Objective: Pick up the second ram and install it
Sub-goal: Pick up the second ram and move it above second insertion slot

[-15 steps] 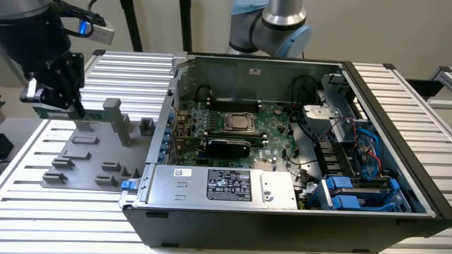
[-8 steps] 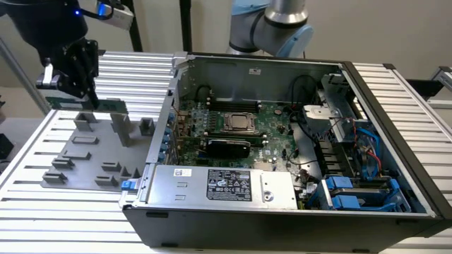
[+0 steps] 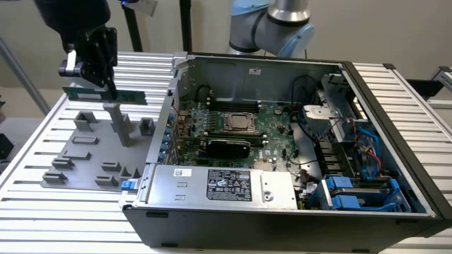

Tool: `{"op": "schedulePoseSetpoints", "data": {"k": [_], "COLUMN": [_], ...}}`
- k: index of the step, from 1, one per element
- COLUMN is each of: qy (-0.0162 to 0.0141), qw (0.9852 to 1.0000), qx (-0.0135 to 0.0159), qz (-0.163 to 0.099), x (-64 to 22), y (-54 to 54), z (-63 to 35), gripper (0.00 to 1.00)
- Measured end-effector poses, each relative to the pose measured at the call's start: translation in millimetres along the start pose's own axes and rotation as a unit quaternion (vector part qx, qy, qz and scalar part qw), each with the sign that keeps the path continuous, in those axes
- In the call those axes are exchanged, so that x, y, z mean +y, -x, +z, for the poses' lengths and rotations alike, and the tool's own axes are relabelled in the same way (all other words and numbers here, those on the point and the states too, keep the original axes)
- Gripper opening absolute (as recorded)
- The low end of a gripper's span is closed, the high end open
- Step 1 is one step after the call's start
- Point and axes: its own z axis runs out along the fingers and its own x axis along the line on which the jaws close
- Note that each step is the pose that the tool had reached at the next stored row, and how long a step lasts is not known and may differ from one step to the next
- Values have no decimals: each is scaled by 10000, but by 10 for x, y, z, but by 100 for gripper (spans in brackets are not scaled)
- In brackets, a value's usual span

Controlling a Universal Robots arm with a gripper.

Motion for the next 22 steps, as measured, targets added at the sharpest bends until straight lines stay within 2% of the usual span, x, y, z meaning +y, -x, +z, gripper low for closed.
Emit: {"op": "schedulePoseSetpoints", "data": {"k": [5, 7, 9, 14, 22], "qy": [1, 2, 3, 3, 5], "qw": [10000, 9999, 9999, 9999, 9999], "qx": [-66, -104, -130, -151, -153], "qz": [0, 0, 0, 0, 0], "x": [-226, -319, -411, -638, -1001], "y": [5, 8, 10, 18, 54], "z": [-84, -98, -104, -104, -92], "gripper": [0, 0, 0, 0, 0]}}
